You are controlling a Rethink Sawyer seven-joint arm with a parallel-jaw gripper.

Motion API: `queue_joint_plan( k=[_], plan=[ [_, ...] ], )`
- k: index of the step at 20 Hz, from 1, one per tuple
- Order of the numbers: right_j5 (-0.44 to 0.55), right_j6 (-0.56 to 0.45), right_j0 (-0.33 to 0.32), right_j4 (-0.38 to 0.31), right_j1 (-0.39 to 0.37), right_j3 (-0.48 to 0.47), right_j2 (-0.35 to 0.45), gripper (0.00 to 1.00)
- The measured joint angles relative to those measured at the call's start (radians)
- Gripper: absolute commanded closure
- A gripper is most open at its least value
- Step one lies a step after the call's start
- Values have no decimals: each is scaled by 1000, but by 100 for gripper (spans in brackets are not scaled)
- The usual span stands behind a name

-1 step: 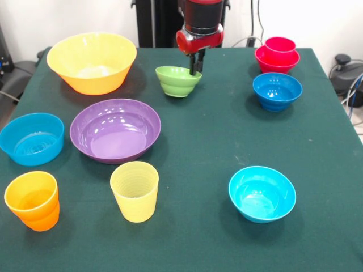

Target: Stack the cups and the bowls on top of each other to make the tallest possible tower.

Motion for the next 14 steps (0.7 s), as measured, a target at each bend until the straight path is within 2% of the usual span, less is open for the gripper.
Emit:
queue_joint_plan(
  k=[9, 14],
  plan=[
    [0, 0, -14, 3, -13, 0, 13, 100],
    [15, 0, -64, 50, -49, 1, 59, 100]
  ],
)
